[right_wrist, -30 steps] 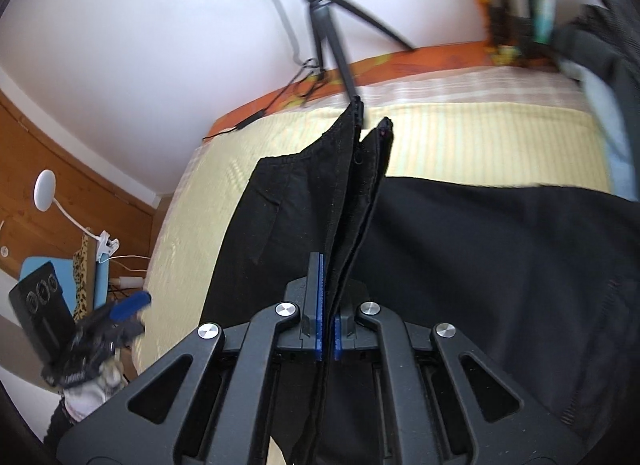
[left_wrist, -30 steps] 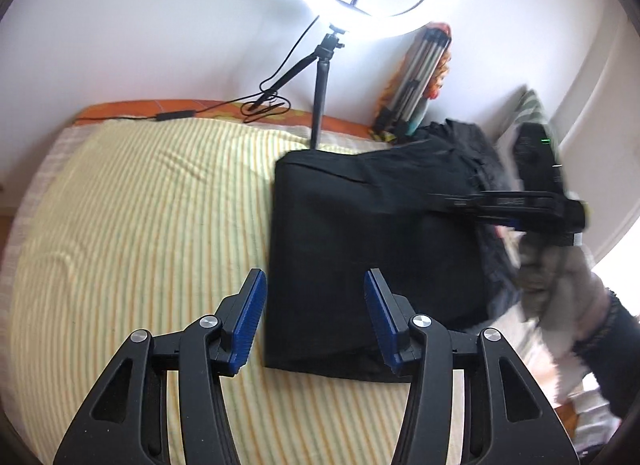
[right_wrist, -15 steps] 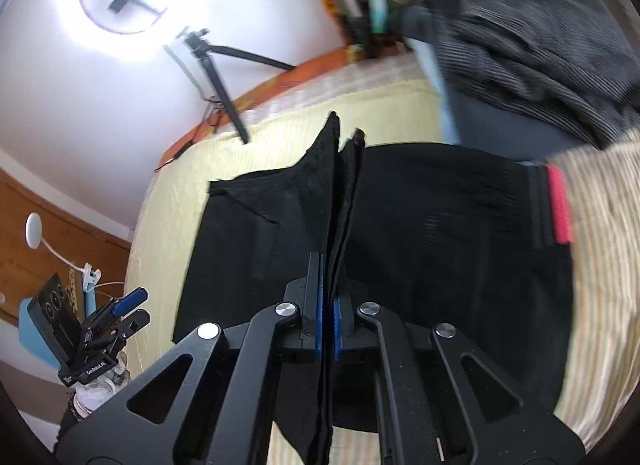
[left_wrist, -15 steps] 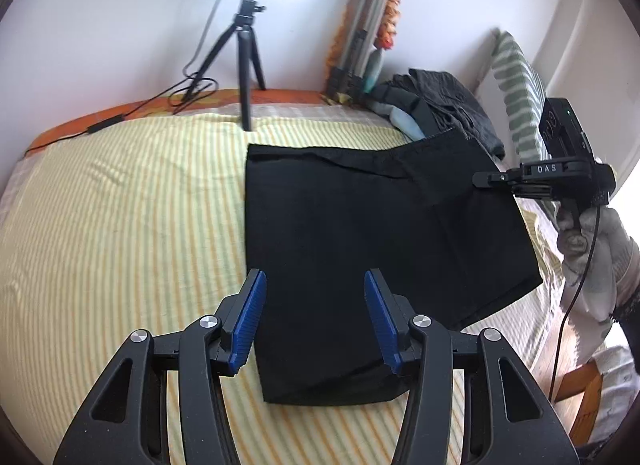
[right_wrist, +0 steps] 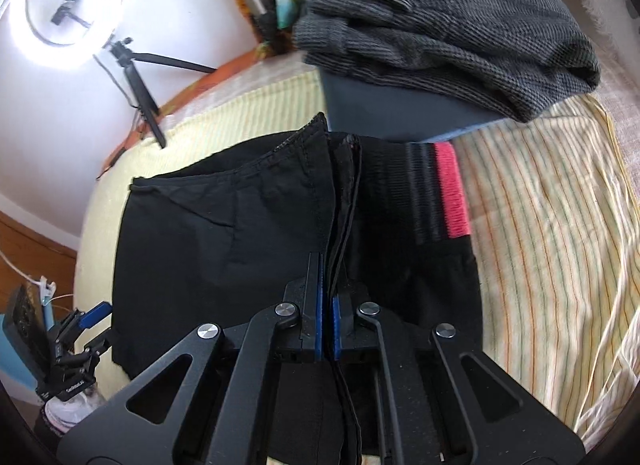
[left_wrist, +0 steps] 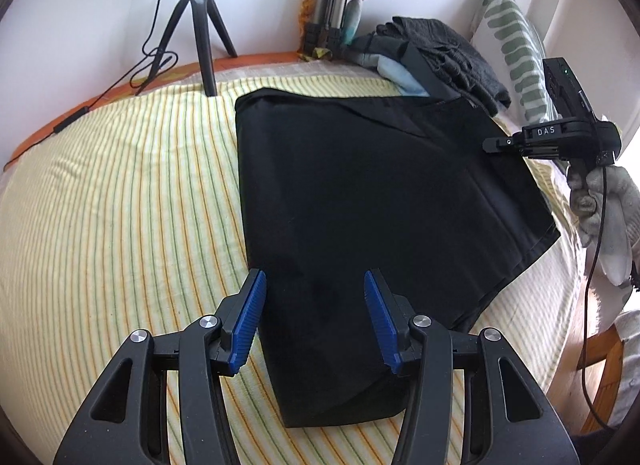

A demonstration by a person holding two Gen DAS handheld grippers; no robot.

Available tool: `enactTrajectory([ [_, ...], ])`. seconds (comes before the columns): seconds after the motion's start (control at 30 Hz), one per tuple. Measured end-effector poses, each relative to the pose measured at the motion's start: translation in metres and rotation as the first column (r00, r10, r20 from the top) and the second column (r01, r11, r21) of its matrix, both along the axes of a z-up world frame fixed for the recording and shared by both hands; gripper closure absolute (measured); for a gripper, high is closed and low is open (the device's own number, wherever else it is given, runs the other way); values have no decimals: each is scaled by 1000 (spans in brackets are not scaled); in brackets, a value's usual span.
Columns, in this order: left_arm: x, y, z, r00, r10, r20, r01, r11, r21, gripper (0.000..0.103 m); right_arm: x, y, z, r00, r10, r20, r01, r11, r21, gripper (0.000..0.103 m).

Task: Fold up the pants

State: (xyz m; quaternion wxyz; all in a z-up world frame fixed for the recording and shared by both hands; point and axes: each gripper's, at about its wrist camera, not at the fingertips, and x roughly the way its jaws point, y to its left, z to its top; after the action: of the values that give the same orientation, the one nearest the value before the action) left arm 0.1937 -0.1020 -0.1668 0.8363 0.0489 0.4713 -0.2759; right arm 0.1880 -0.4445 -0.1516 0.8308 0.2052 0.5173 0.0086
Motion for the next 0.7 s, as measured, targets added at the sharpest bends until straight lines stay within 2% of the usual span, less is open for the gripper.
enactTrajectory([
  [0.13,1,-1,-13,1000,8,-11,-7,999,46,53,3,6,-10,1000,18,-21,-19,998,-60,99],
  [0.2,1,2,-16,1000,11,-19,-10,999,42,53,2,6,-9,1000,10,-21,-12,997,-75,99],
  [0.27,0,3,-16,1000,12,-18,-11,999,41,53,1,8,-4,1000,-3,-22,0,993,-120,89],
  [0.33,-3,6,-13,999,26,-19,-25,999,35,53,-4,15,9,1000,-21,1,21,978,-206,71],
  [0.4,-4,14,-12,997,66,-31,-65,998,6,53,-10,30,30,997,3,76,17,965,-261,68],
  [0.5,-4,21,-11,995,97,-31,-97,995,-6,53,-7,68,55,977,135,168,-86,958,-273,68],
  [0.6,-5,25,-11,993,113,-32,-113,994,-6,53,12,112,65,938,283,197,-234,942,-241,68],
  [0.7,-5,24,-12,993,113,-25,-113,994,1,53,35,156,63,891,402,211,-363,910,-201,68],
])
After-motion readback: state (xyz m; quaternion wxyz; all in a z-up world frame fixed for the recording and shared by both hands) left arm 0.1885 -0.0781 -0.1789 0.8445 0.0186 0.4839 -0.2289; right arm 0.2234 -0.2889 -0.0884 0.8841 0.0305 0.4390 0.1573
